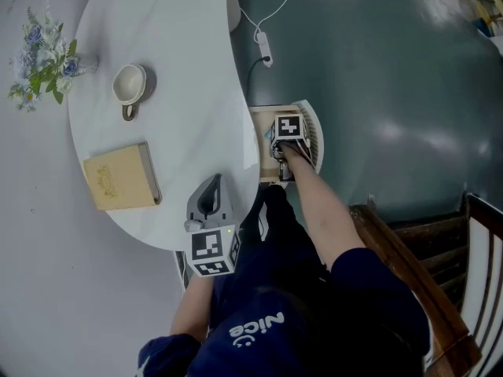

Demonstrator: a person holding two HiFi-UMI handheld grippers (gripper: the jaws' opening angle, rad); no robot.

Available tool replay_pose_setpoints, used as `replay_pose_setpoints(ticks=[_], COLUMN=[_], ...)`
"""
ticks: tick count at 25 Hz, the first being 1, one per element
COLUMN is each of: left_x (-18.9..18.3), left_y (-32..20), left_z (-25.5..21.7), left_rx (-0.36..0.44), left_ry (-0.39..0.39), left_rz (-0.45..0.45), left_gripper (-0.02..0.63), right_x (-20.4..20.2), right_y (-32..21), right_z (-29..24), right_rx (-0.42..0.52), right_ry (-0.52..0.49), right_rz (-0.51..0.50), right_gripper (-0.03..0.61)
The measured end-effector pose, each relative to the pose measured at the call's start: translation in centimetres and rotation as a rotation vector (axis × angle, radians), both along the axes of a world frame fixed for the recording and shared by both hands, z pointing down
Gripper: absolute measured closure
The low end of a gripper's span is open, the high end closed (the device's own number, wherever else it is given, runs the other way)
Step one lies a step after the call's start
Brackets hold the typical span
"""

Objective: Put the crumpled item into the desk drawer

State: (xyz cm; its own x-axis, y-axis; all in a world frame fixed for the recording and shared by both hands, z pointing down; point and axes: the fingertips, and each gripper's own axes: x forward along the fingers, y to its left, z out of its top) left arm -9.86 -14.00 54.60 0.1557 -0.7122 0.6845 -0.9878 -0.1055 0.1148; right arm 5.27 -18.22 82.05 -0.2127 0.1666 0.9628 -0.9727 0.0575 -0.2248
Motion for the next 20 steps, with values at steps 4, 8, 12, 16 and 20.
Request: replay_pose_setpoints(ticks=[4,8,12,16,20], left_x=[-0.4,-1.0,-0.9,-0.3,0.2], left_y=[-0.1,-0.2,-0.6,-1.2,-1.4], left_z=[0.1,0.3,0.0,-0.8,-1.4], left_rx=[-0.006,-0.004,0.009,0.051,0.068], left_ry=[0.0,-0.001,0.003,0.001,0.036], left_rz=[0.0,-0.011,-0.002,0.017,-0.003], left_gripper=[0.609,0.609,0.609,0.609,0.609], right_x=[0.2,-0.3,-0.2,0.4,0.3], right_y=[0.1,0.0,0.4,0.1,-0.7], right_z=[0.8,0.1,-0.8,-2.6,-5.3], right_rx=[-0.008,-0.008,-0.018,0.023,0.083], right_ry=[0.017,0.009,-0.019,-0.036,-0.103], right_rz=[-0.014,-0.007,0.022,0.037,0.124], right_gripper=[0.552,0.518,0.456,0.434,0.425])
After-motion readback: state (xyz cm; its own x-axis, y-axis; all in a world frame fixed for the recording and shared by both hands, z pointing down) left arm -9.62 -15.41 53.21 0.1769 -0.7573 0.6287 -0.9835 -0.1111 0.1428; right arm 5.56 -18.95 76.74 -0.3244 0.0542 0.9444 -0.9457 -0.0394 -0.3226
